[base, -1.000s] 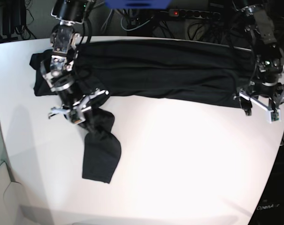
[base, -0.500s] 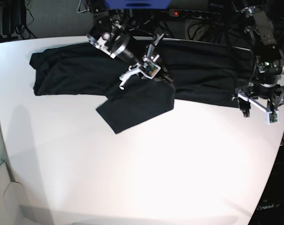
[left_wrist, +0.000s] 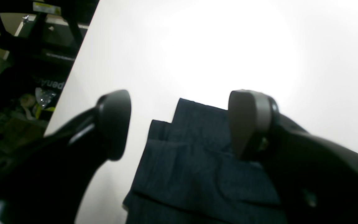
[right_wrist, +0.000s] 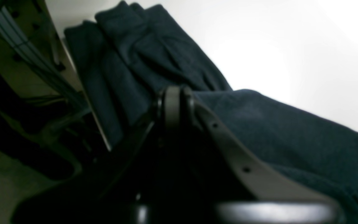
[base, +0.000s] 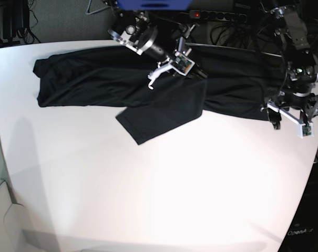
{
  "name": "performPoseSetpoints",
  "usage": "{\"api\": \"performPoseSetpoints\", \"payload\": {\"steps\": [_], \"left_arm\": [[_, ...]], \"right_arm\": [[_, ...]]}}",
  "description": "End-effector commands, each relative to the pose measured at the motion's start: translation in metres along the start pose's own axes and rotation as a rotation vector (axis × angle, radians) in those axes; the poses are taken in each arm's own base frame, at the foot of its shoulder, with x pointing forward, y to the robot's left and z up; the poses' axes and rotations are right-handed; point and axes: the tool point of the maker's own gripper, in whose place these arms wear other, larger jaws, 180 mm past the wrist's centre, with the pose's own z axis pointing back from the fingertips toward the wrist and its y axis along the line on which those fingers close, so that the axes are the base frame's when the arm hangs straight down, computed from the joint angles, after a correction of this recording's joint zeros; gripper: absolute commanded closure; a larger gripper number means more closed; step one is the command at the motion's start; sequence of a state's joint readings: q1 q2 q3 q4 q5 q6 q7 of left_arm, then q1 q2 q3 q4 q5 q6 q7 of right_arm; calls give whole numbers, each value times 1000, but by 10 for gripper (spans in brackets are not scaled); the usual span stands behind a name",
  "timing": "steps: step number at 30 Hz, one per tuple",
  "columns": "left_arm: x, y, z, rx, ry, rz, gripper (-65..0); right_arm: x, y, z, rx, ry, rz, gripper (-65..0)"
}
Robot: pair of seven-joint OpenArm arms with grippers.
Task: Fold the T-shirt properly
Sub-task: 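Lift the sleeve with the right gripper and fold it onto the shirt body, then release the sleeve with the right gripper and move the left gripper over the shirt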
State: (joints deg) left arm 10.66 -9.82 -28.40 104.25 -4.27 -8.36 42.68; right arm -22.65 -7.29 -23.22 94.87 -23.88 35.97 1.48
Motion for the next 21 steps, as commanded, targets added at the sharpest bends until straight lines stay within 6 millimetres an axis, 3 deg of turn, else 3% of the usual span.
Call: {"api": "performPoseSetpoints", "payload": {"steps": [1, 9, 21], "left_arm": [[15, 5, 2, 13, -49, -4, -471], [14, 4, 2, 12, -49, -1, -471], [15, 4, 2, 13, -51, 0, -471]], "right_arm": [[15, 17, -5, 14, -50, -26, 0], [-1, 50, -7, 84, -20, -93, 0], [2, 51, -7, 85, -33, -116, 0]]}}
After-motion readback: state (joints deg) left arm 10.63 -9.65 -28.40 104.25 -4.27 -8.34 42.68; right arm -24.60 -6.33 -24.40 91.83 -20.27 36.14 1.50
